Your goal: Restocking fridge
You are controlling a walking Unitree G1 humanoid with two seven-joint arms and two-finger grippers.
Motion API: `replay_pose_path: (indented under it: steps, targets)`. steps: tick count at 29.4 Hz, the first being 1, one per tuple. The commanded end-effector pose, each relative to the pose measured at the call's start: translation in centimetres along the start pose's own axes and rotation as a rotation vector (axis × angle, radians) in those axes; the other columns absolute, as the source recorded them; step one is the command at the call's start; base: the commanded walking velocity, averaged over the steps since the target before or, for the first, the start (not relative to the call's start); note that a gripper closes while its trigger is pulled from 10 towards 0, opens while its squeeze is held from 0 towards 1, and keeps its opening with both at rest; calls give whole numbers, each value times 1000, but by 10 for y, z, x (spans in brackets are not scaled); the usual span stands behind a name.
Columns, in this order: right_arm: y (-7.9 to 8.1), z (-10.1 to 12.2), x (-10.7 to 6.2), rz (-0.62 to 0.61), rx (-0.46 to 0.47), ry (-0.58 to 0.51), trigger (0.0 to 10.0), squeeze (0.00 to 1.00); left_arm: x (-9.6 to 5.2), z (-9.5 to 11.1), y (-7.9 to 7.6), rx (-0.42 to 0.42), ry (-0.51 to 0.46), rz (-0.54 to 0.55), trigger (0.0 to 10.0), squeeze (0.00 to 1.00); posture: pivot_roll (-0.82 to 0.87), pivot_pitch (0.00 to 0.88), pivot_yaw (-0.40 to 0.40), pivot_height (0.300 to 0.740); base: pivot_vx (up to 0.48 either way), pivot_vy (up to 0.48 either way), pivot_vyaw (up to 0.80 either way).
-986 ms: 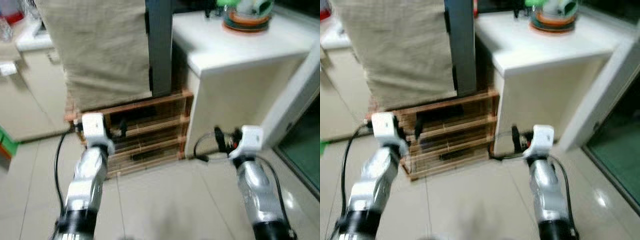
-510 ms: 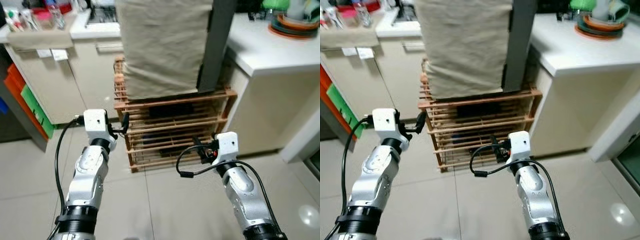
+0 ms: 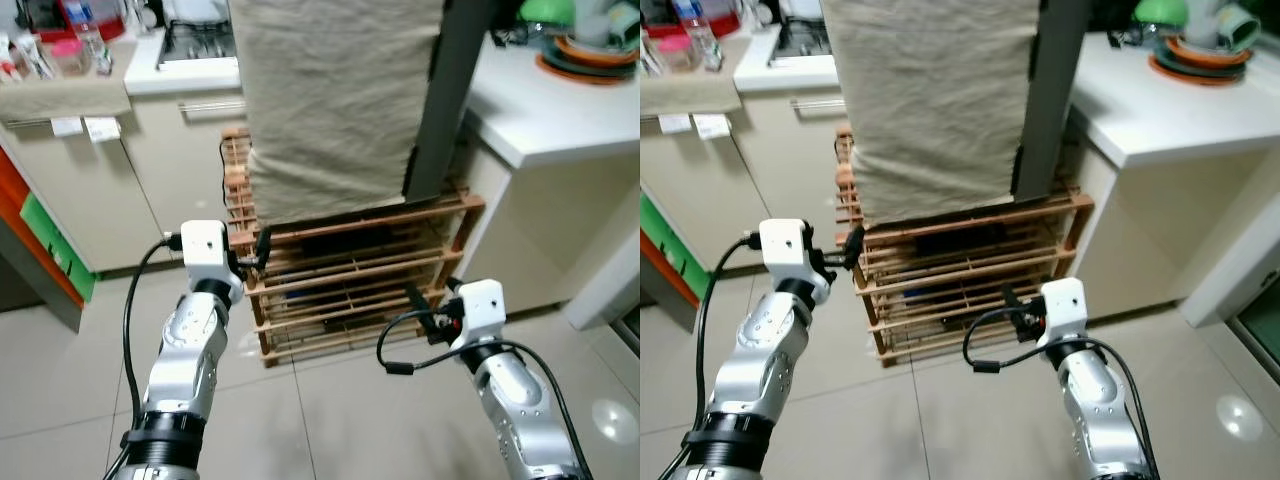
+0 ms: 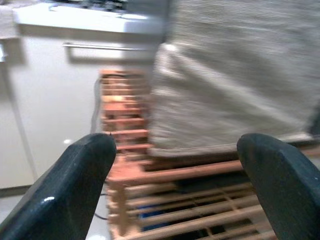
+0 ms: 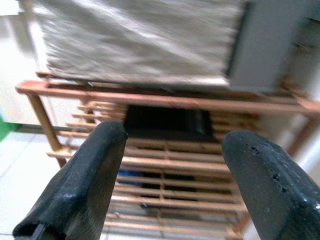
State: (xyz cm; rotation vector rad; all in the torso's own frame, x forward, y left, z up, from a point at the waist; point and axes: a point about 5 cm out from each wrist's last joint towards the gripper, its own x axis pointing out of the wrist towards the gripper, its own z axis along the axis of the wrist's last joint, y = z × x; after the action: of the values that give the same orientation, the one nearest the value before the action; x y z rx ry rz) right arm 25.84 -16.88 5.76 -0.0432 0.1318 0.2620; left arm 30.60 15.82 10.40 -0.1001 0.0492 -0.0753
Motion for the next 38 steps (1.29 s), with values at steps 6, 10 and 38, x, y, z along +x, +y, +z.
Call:
replay_pose_path:
  steps: [6,10,38]
  targets:
    - [-9,12,9,-108,84,-51,10000,0,-1,2,9,-12,-14,17,10000,0,-113,0,33,740,224,347,0]
    - [-12,16,12,-123,98,-59,10000,0,-1,3,7,9,-17,-8,10000,0,-107,0,31,740,0,478,-781]
    - [-28,16,14,-209,134,-65,10000,0,-3,6,4,-26,-49,-64,10000,0,-102,0,24,740,0,477,-781]
